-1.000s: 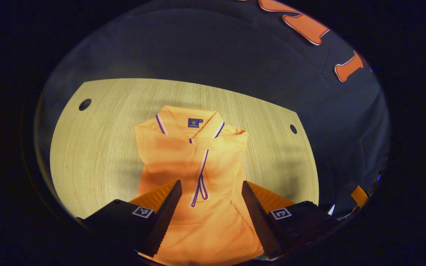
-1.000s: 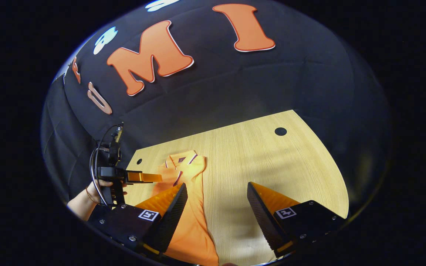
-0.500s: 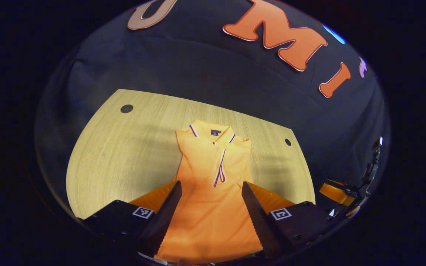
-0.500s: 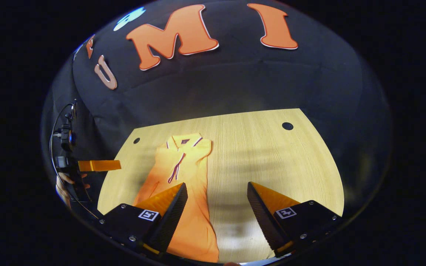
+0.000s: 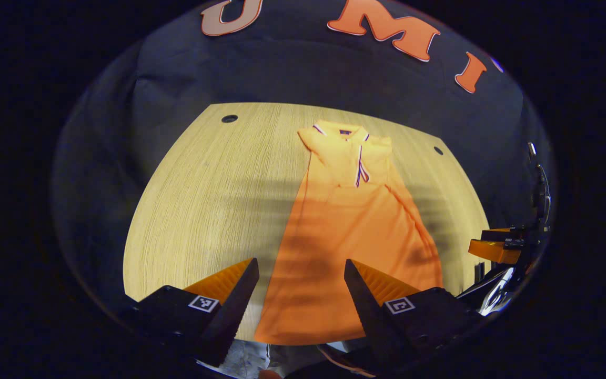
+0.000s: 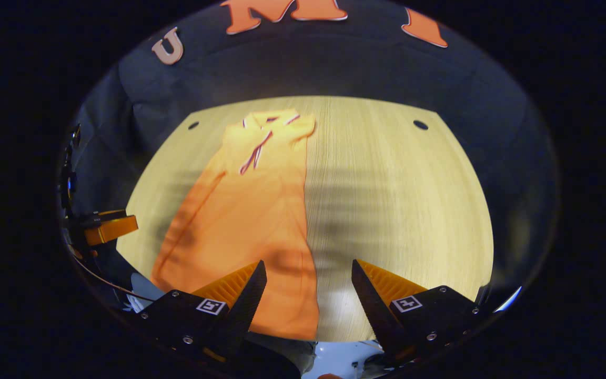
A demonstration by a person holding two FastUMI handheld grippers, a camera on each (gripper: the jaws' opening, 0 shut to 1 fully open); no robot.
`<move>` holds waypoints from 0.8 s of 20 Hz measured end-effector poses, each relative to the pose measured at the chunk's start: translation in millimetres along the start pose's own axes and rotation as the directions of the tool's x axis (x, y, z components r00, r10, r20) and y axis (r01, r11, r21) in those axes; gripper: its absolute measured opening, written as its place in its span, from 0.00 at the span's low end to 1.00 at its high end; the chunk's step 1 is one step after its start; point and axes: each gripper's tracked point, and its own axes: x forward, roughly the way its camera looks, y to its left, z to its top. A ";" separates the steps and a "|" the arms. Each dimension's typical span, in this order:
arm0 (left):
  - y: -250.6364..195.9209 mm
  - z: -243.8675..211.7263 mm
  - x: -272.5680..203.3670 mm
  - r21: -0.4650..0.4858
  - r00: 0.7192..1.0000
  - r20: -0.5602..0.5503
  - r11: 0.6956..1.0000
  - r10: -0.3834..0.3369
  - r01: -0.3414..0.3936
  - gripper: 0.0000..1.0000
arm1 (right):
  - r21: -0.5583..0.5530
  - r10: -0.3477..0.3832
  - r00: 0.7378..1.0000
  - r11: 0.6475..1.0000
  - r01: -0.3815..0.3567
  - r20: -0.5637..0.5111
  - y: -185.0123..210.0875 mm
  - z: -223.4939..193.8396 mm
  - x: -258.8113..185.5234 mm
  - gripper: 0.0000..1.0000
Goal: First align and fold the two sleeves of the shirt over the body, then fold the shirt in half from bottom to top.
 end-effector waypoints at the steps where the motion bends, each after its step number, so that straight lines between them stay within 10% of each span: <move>1: 2.7 -20.7 -0.7 0.008 0.999 -0.036 1.000 0.005 -0.005 0.99 | -0.016 0.005 0.999 1.000 -0.006 -0.036 7.8 -18.0 3.6 0.99; 16: 8.8 -122.2 28.3 0.073 0.968 -0.243 0.996 0.067 -0.051 0.99 | 0.006 -0.038 0.953 0.999 0.042 -0.302 25.2 -127.7 39.1 0.99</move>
